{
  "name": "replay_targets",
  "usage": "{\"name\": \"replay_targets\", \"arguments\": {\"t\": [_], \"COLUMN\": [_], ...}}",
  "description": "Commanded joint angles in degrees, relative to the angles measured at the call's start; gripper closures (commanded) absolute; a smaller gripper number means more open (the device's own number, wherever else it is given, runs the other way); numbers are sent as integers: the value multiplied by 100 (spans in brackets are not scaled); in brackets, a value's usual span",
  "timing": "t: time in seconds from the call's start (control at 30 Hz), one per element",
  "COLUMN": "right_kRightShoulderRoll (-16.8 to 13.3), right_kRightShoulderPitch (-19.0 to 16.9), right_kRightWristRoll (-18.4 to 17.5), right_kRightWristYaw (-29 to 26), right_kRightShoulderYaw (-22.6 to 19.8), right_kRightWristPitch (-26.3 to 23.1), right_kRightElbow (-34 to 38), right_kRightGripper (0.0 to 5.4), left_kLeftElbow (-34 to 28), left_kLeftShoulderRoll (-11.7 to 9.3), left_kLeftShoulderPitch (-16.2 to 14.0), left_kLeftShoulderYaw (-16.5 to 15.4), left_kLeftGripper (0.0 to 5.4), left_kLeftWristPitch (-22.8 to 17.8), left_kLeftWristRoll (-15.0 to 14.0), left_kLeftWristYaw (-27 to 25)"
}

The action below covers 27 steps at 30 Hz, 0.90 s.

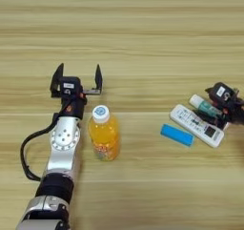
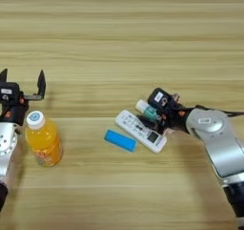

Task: Move the objects on the table

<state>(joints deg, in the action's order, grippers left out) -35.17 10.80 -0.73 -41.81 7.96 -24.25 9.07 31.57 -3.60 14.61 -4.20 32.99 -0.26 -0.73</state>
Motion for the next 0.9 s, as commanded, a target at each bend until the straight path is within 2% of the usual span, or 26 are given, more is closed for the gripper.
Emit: {"name": "replay_targets", "arguments": {"t": [0.03, 0.3, 0.43, 0.63, 0.8, 0.9], "right_kRightShoulderRoll": [75, 374, 528, 827, 1063, 1311], "right_kRightShoulderPitch": [177, 253, 268, 256, 307, 353], "right_kRightWristRoll": [-290, -943, -1231, -1591, -1582, -1517], "right_kRightWristYaw": [-28, 4, -29, -210, -136, 37], "right_kRightShoulderYaw": [-214, -484, -565, -582, -563, -609], "right_kRightWristPitch": [-152, -85, 147, 927, 1519, 2039], "right_kRightElbow": [226, 613, 661, 664, 471, 296], "right_kRightGripper": [101, 10, 4, 4, 4, 4], "left_kLeftElbow": [55, 37, 22, -1, -9, -24], "left_kLeftShoulderRoll": [-51, -48, -46, -41, -39, -48], "left_kLeftShoulderPitch": [74, 62, 54, 42, 33, 21], "left_kLeftShoulderYaw": [0, 2, 4, 10, 10, 4], "left_kLeftGripper": [0, 0, 0, 0, 0, 0], "left_kLeftWristPitch": [61, 66, 63, 61, 64, 65], "left_kLeftWristRoll": [38, 38, 41, 50, 44, 34], "left_kLeftWristYaw": [-20, -20, -17, -9, -14, -26]}}
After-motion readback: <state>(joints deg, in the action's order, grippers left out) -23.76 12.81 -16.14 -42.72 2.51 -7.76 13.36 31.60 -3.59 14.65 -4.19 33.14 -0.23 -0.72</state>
